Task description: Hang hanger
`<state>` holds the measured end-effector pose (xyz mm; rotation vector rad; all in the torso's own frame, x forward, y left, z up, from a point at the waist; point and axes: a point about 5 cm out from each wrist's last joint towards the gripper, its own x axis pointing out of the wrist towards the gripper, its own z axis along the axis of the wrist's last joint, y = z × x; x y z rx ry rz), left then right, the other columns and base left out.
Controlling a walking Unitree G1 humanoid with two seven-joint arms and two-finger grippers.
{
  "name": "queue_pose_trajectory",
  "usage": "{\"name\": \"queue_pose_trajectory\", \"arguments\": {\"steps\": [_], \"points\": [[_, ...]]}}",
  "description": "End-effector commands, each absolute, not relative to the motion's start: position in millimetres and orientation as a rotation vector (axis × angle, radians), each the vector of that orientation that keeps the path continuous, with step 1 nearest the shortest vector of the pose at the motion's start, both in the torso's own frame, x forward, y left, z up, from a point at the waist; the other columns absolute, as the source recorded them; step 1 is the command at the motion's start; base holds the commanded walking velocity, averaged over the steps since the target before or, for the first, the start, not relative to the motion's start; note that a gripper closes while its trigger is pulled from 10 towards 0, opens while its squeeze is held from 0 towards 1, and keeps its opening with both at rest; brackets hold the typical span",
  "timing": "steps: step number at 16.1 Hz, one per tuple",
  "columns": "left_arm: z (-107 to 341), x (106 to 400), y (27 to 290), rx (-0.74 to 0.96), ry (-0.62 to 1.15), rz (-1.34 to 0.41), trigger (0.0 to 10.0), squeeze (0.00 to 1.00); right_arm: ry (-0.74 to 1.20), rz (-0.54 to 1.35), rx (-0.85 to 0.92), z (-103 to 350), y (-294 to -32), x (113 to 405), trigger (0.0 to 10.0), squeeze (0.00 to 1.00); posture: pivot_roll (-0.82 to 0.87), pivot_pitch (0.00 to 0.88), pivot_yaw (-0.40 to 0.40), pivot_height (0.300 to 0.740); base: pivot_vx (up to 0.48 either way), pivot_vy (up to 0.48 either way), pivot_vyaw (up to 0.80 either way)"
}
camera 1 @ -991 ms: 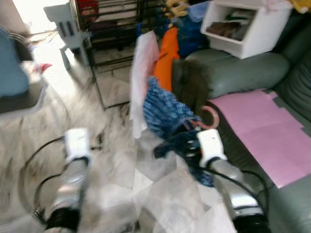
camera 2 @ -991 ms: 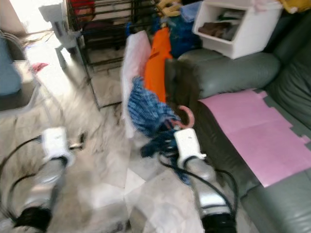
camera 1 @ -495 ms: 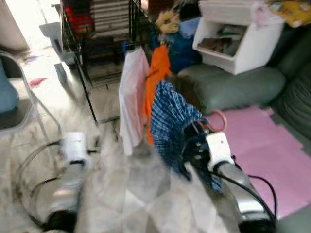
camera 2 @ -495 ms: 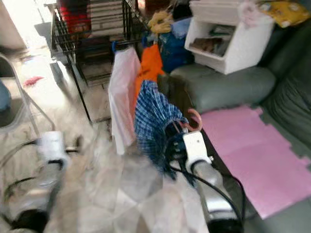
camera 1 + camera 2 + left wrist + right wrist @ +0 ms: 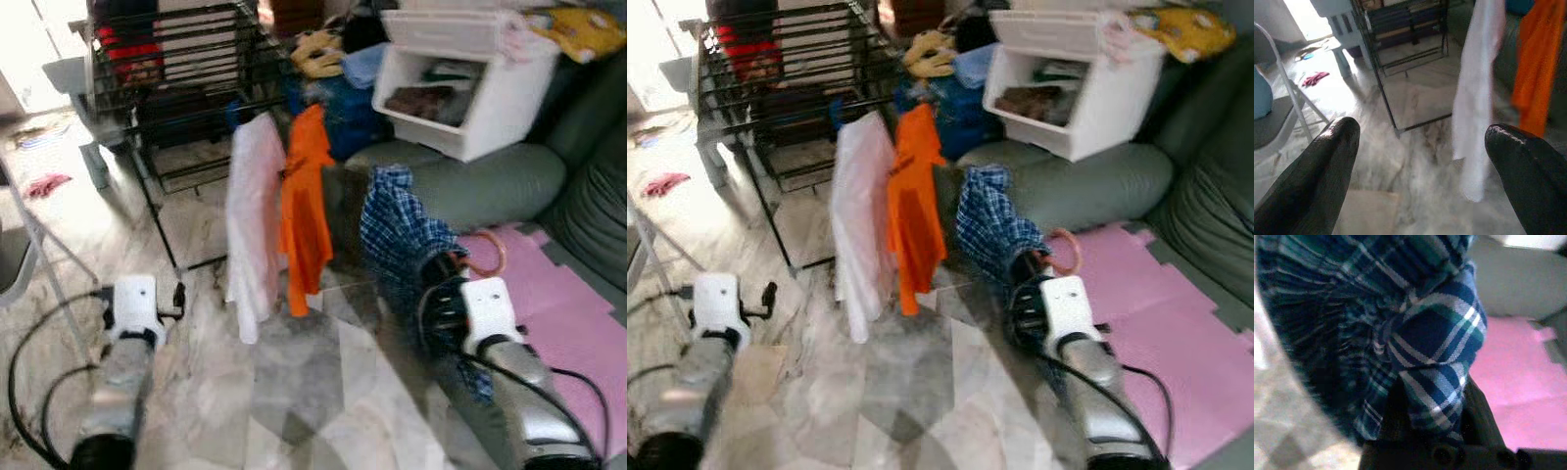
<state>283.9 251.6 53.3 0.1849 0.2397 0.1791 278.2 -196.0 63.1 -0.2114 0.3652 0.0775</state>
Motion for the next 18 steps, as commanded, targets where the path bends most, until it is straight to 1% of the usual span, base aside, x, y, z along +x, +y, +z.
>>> {"name": "queue_pose_trajectory", "arguments": {"steps": [1,3,6,8,10,12,14,15,17,18], "points": [[54,283,254,0.21,0.248,0.16,10.0,0.0,0.333,0.103,-0.207,68,-190,281,10.0,0.0,-0.1,0.0,0.048,0.74,0.0,0.48,0.0],[52,281,252,0.21,0.271,0.123,10.0,0.0,0.329,0.112,-0.195,67,-188,281,10.0,0.0,-0.09,0.0,0.055,0.74,0.0,0.48,0.0],[57,276,243,0.254,0.219,0.086,10.0,0.0,0.313,0.106,-0.192,69,-184,282,10.0,0.0,-0.1,0.0,0.09,0.74,0.0,0.0,0.0],[62,274,243,0.246,0.193,0.101,10.0,0.0,0.303,0.091,-0.197,69,-184,283,10.0,0.0,-0.11,0.0,0.125,0.74,0.0,0.0,0.0],[64,274,243,0.23,0.163,0.166,10.0,0.0,0.286,0.042,-0.178,70,-190,280,10.0,0.0,-0.12,0.0,0.125,0.74,0.0,0.0,0.0],[60,274,240,0.22,0.17,0.198,10.0,0.0,0.285,0.033,-0.195,67,-191,276,10.0,0.0,-0.13,0.0,0.124,0.74,0.0,0.0,0.66],[55,273,226,0.205,0.18,0.183,10.0,0.0,0.281,0.048,-0.17,64,-188,268,10.0,0.0,-0.15,0.0,0.13,0.74,0.0,0.0,0.8],[54,273,225,0.207,0.183,0.184,10.0,0.0,0.281,0.047,-0.169,63,-188,267,10.0,0.0,-0.15,0.0,0.13,0.74,0.0,0.0,0.8],[47,272,215,0.152,0.213,0.138,10.0,0.0,0.279,0.051,-0.173,63,-189,266,10.0,0.0,-0.16,0.0,0.125,0.74,0.0,0.0,0.8],[48,272,214,0.154,0.2,0.133,10.0,0.0,0.278,0.057,-0.174,63,-190,267,10.0,0.0,-0.16,0.0,0.124,0.74,0.0,0.0,0.8]]}}
